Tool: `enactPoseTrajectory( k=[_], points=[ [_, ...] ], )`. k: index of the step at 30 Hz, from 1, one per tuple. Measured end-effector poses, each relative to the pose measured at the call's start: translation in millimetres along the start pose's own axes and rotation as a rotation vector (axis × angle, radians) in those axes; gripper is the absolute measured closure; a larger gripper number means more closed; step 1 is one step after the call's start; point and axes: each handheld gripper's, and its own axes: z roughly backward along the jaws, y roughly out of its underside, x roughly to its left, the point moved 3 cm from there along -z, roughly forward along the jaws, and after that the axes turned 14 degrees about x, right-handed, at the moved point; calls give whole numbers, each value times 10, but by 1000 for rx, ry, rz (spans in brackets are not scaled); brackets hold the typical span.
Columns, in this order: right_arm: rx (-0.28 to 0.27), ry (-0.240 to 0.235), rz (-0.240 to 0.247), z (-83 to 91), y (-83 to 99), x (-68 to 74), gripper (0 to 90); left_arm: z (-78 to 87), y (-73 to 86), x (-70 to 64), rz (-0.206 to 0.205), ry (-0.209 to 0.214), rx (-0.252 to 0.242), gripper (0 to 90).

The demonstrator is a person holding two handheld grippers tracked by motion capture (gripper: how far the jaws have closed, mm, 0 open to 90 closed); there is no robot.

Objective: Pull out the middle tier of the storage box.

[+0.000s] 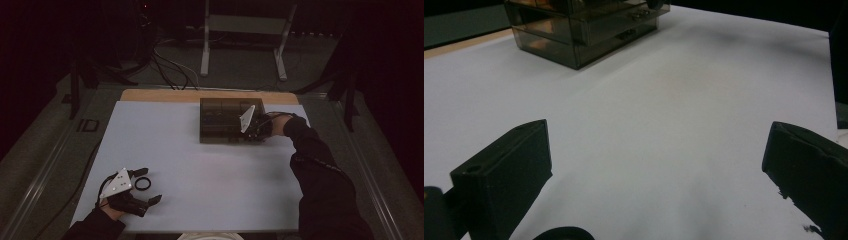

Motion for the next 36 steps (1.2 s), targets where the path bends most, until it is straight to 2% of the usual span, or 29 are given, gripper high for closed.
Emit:
enactPoseTrajectory(
  k=[19, 36],
  points=[
    [-6, -57, 8, 29, 21, 207, 877, -1, 2, -5, 1, 4, 1, 10],
    [-10, -63, 33, 54, 29, 391, 879, -8, -1, -6, -3, 0, 6, 10]
  ],
)
